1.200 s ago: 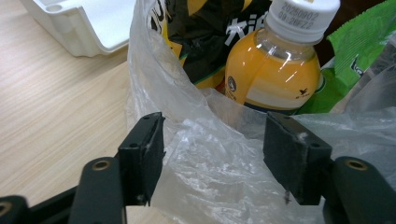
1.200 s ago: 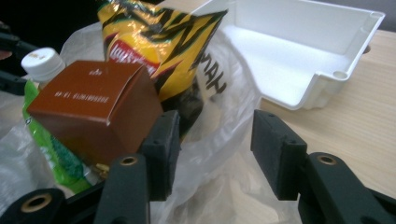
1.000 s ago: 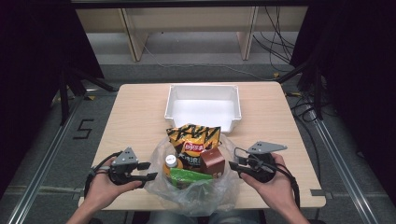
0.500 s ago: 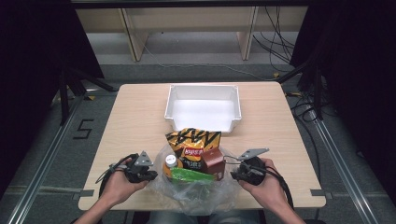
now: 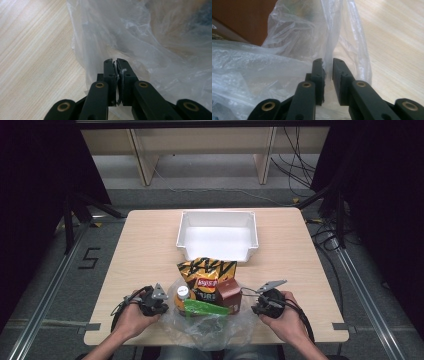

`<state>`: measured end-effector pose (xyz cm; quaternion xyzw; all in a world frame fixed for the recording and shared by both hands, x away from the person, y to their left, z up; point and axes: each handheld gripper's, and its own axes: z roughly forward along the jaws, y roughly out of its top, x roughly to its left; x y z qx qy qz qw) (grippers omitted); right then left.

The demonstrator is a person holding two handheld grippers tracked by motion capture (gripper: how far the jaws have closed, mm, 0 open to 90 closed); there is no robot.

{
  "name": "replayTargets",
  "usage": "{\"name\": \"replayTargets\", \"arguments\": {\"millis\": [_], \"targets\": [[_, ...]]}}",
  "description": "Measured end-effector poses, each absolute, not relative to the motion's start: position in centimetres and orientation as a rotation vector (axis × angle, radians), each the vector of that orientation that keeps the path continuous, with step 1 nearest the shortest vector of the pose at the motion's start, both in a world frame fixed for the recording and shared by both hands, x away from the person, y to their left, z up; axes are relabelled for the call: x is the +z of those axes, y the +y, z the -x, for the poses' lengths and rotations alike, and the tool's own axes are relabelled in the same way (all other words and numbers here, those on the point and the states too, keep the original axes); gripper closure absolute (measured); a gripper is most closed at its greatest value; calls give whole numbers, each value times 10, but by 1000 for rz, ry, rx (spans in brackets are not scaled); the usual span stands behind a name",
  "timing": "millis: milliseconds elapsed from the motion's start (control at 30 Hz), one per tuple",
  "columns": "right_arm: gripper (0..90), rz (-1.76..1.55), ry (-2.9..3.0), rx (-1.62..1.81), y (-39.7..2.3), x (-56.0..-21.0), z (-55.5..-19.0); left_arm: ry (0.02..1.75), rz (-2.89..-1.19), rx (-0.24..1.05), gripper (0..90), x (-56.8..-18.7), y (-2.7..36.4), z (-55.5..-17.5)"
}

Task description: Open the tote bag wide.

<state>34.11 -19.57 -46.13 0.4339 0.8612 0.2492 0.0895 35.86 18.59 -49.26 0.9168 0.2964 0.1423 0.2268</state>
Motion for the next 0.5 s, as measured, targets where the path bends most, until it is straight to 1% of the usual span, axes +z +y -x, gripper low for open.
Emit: {"name": "replayTargets", "arguments": {"millis": [33, 133, 233, 300, 333, 367, 400, 433, 467, 500], "targets": [[865, -1302, 2563, 731, -197, -462, -342, 843, -2513, 379, 860, -494, 186, -359], [882, -1313, 2563, 738, -200, -464, -344, 831, -2515, 384, 859, -493, 187, -361], [886, -1325, 2566, 746, -201, -465, -345, 867, -2491, 357, 854, -494, 188, -360], [881, -1335, 2560, 767, -203, -466, -345, 871, -2476, 353, 817, -492, 190, -360], [868, -1336, 2561, 775, -204, -465, -345, 861, -2465, 360, 817, -490, 191, -360], [848, -1367, 2546, 786, -204, -465, -344, 890, -2441, 332, 787, -488, 192, -359], [833, -1362, 2535, 797, -206, -464, -344, 875, -2418, 360, 753, -485, 194, -359], [781, -1374, 2518, 842, -208, -460, -343, 903, -2364, 331, 684, -478, 197, -356], [755, -1369, 2500, 871, -209, -457, -342, 903, -2364, 331, 646, -478, 197, -356], [755, -1369, 2500, 871, -209, -457, -342, 914, -2314, 333, 646, -476, 198, -355]]}}
